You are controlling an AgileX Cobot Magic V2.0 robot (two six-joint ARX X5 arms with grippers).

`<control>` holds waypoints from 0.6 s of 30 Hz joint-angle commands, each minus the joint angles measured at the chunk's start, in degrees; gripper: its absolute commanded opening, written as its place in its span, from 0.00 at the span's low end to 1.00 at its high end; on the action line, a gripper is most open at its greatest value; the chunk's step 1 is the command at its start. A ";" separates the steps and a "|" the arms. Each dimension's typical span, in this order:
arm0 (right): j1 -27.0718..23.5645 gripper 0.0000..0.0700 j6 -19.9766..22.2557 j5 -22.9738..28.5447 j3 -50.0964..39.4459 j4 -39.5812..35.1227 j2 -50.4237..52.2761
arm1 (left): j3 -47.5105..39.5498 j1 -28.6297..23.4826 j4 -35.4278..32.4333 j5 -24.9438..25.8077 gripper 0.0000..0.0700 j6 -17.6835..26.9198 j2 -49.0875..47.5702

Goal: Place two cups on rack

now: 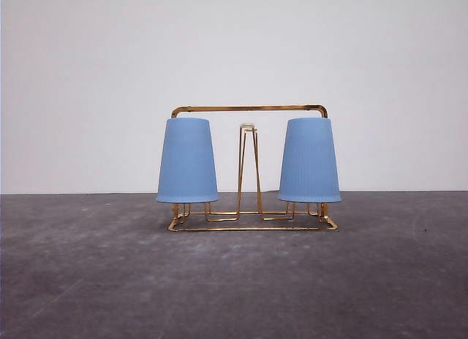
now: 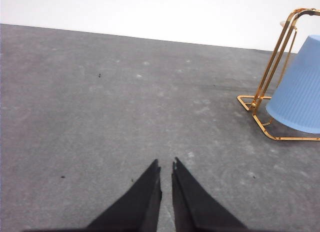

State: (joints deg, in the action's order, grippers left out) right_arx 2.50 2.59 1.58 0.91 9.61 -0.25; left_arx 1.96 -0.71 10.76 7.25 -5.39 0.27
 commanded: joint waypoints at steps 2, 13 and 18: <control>-0.02 0.02 -0.44 -0.02 -0.22 -0.74 0.04 | -0.77 0.02 0.28 -0.13 0.04 0.11 -0.09; -0.02 0.02 -0.44 -0.02 -0.22 -0.74 0.04 | -0.77 0.02 0.28 -0.13 0.04 0.11 -0.09; -0.02 0.02 -0.44 -0.02 -0.22 -0.74 0.04 | -0.77 0.02 0.28 -0.13 0.04 0.13 -0.09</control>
State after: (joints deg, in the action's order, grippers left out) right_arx 2.50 2.59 1.61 0.91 9.61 -0.25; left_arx 1.96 -0.71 10.76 7.25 -5.39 0.27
